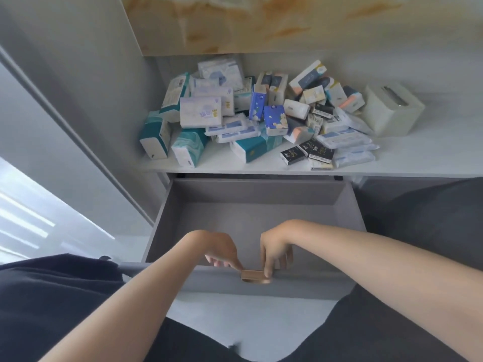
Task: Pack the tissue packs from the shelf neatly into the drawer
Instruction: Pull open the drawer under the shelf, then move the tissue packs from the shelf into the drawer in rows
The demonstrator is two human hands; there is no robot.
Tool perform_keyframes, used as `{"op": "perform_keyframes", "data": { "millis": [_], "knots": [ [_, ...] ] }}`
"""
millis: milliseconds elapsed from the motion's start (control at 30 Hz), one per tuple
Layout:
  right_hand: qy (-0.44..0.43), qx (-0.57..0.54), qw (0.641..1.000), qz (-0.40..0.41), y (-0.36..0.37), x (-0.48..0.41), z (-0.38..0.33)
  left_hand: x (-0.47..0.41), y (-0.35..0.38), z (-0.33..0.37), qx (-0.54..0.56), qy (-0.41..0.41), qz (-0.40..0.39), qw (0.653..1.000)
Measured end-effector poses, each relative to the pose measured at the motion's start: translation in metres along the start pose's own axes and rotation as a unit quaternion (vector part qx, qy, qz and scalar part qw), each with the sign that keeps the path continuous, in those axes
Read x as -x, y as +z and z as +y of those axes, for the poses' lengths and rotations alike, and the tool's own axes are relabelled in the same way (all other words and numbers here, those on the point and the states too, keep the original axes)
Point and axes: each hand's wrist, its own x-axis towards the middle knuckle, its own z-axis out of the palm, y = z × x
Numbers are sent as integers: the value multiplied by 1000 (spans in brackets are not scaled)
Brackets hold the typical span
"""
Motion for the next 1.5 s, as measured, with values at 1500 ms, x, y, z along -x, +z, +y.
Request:
{"op": "perform_keyframes", "data": {
  "millis": [1500],
  "knots": [
    [-75, 131, 816, 558, -189, -11, 41, -46, -173, 8, 223, -32, 463, 857]
  ]
}}
